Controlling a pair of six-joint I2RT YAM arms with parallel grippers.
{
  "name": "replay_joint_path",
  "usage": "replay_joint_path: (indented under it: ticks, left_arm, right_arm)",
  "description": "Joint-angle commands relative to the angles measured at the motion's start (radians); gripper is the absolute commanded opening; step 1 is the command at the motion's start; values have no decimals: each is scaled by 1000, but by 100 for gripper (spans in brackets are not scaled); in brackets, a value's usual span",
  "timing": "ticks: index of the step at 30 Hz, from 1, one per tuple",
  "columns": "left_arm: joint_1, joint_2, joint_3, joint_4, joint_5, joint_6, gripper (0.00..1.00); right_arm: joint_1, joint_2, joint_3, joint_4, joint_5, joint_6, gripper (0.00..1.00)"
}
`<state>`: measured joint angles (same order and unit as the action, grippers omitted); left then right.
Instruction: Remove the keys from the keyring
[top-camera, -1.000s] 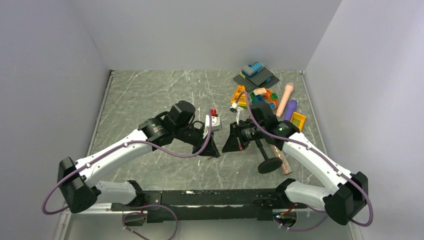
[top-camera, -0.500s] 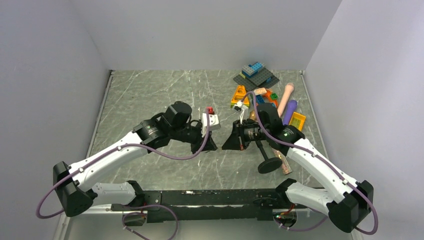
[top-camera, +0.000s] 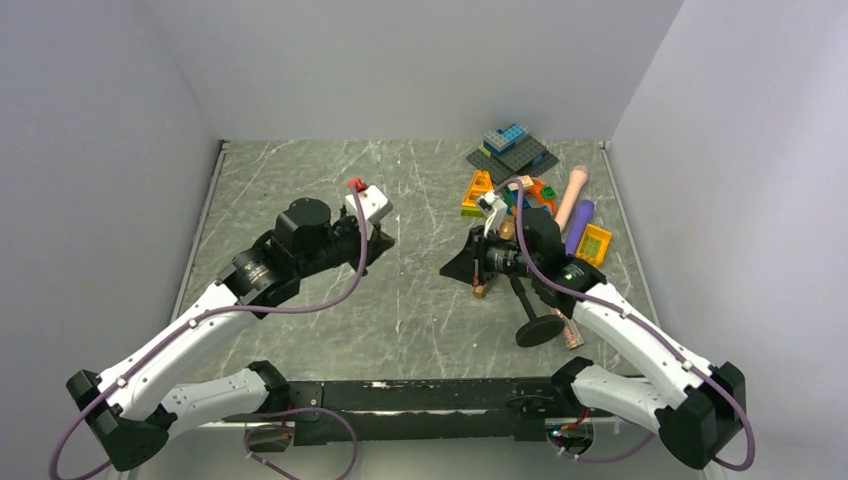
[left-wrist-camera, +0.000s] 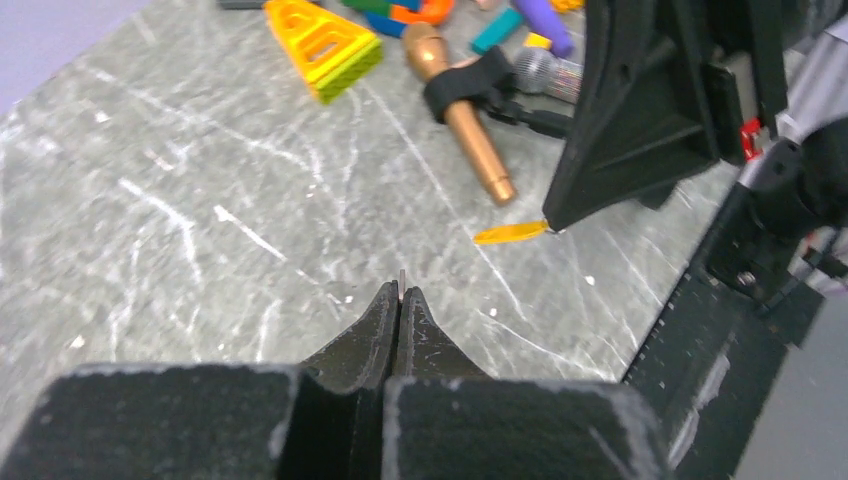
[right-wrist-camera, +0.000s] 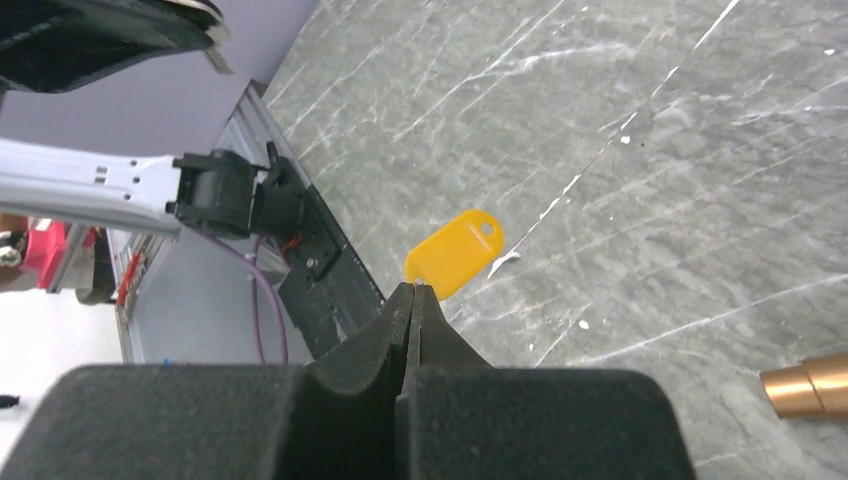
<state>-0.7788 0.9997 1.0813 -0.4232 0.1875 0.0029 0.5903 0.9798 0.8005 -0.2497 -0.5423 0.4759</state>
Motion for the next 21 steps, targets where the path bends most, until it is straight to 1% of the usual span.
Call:
replay_joint_path:
  ticks: [1, 3, 10, 14, 21]
  left_arm:
    - [40, -30, -6, 43, -166, -60, 0]
    - [52, -44, -12, 47, -184, -71, 0]
    - [73, -90, -29, 50, -339, -62, 0]
    - [74, -98, -31, 50, -389, -46, 0]
    - [73, -99, -31, 44, -419, -41, 0]
  right_arm:
    - [0, 80, 27, 144, 63, 52, 0]
    - [-1, 142, 46, 172, 83, 62, 0]
    - [0, 363, 147, 309, 109, 110, 0]
    - [0, 511, 252, 329, 111, 119, 0]
    - [0, 731, 407, 396, 15, 165, 0]
